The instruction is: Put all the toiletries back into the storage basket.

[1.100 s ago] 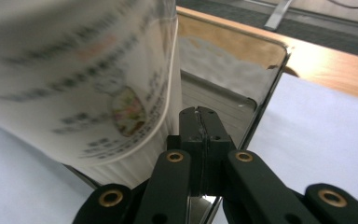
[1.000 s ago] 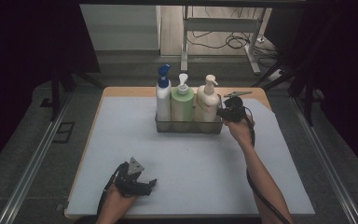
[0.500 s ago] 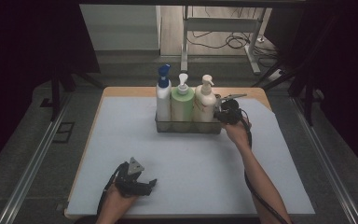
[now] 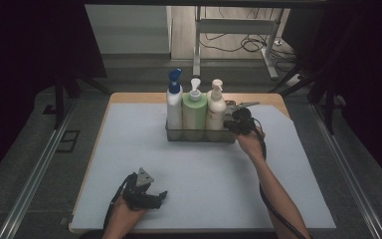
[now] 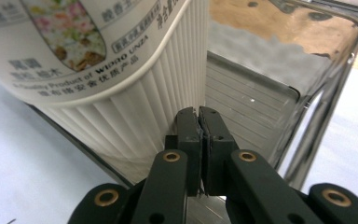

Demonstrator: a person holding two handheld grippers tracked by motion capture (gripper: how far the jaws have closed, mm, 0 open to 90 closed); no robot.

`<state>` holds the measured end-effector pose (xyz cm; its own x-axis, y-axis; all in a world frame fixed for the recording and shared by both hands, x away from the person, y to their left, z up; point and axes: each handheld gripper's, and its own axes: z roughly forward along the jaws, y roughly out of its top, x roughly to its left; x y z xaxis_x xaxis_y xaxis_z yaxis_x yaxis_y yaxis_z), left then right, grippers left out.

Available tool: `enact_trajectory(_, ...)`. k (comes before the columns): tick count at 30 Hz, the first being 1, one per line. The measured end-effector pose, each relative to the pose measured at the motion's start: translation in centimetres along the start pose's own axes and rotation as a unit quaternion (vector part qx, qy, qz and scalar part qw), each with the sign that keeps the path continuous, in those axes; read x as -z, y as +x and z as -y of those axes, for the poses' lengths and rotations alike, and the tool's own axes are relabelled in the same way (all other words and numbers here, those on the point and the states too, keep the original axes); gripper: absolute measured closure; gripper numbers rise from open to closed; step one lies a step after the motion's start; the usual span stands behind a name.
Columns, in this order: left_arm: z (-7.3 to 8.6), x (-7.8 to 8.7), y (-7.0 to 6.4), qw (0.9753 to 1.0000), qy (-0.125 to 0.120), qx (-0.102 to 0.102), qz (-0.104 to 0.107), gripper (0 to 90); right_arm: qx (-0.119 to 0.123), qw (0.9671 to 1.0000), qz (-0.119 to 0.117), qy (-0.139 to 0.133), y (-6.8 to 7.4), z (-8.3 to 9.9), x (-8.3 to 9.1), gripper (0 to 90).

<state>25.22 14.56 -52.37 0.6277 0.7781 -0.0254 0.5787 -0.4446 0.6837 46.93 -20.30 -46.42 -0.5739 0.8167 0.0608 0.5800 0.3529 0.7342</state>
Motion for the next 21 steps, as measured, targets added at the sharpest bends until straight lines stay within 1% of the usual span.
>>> enact_trajectory(4, 0.0, 0.0, 0.0, 1.0000, 0.000, 0.000, 0.000, 12.1, 0.002, 1.0000, -0.007, -0.002, 0.4, -0.2, 0.0, 87.6)
enact_trajectory(6, 0.0, 0.0, 0.0, 1.0000, 0.000, 0.000, 0.000, 12.1, 0.007, 1.0000, -0.003, -0.001, 0.6, -0.3, 0.0, 88.5)
enact_trajectory(9, 0.0, 0.0, 0.0, 1.0000, 0.000, 0.000, 0.000, 12.1, 0.003, 1.0000, -0.004, -0.003, 0.6, -0.3, 0.1, 88.6)
enact_trajectory(13, 0.0, 0.0, 0.0, 1.0000, 0.000, 0.000, 0.000, 12.1, 0.008, 1.0000, -0.001, -0.002, 0.8, -0.3, 0.2, 89.3)
enact_trajectory(21, 0.0, 0.0, 0.0, 1.0000, 0.001, 0.000, 0.000, 12.1, 0.010, 1.0000, 0.000, 0.001, 1.1, -0.4, 0.4, 89.5)
